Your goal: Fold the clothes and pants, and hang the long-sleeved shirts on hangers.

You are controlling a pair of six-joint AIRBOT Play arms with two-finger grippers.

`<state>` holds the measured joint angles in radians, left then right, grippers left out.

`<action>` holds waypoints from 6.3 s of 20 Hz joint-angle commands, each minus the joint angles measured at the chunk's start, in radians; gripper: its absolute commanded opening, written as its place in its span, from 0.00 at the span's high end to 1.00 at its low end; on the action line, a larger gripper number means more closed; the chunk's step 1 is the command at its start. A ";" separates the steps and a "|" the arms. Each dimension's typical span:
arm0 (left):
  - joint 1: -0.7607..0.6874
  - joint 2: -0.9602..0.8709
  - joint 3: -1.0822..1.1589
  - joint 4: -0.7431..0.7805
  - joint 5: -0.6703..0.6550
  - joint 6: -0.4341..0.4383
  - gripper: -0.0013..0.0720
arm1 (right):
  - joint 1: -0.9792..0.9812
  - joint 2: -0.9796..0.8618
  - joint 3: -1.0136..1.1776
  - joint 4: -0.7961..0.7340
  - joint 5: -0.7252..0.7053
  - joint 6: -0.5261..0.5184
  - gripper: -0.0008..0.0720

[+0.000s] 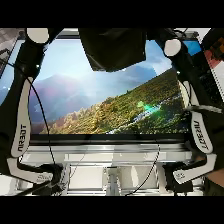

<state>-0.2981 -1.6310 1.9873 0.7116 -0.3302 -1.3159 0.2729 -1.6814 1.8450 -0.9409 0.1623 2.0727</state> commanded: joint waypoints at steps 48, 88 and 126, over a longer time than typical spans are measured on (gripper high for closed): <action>-0.284 0.537 -1.018 0.702 -0.004 -0.659 0.97 | 0.099 0.807 -1.098 -0.571 0.515 0.768 0.95; -0.084 0.406 -0.687 0.807 0.092 -0.598 0.97 | -0.469 0.387 -0.759 0.083 0.693 -0.599 0.95; -0.089 0.664 -0.687 0.806 -0.158 -0.498 0.34 | -0.375 -0.079 -0.589 0.477 0.859 -0.605 0.95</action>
<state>-0.3866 -0.9672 1.2999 1.5177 -0.4870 -1.8133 -0.0948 -1.7767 1.2137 -0.4496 1.0271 1.4479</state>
